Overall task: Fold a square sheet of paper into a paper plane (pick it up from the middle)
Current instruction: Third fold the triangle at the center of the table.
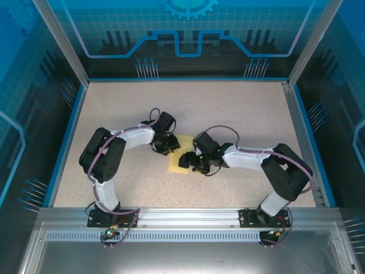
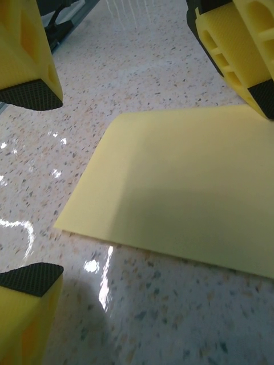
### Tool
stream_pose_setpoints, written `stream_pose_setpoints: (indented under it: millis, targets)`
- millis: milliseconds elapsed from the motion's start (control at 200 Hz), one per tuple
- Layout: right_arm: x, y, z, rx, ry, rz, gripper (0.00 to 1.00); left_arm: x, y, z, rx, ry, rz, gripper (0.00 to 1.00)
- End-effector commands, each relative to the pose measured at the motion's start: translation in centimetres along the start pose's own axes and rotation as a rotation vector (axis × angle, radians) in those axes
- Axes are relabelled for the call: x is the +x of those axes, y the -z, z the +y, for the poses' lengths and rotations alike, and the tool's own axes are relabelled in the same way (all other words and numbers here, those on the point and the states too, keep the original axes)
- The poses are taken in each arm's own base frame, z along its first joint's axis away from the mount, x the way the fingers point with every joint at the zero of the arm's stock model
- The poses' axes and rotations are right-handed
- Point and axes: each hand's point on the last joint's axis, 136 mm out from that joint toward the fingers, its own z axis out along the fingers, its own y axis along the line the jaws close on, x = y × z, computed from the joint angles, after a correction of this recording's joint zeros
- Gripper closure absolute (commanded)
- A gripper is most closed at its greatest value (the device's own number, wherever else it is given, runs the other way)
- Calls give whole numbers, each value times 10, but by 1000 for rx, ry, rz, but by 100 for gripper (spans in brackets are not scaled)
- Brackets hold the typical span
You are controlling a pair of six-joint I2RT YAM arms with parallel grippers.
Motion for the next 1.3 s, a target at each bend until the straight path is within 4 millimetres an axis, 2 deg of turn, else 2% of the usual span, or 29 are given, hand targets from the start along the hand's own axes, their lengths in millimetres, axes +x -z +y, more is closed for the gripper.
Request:
stream_pose_setpoints:
  millis: [0, 375, 860, 1291]
  targets:
    - [3, -7, 16, -46, -24, 27, 27, 1, -6, 18, -56, 52, 36, 68]
    - [5, -17, 20, -77, -56, 61, 29, 4, -9, 19, -45, 63, 50, 68]
    - [2, -19, 24, -77, -137, 63, 34, 7, -11, 21, -38, 68, 57, 68]
    - [9, -16, 1, 21, -224, 50, 37, 8, -12, 22, -35, 69, 61, 68]
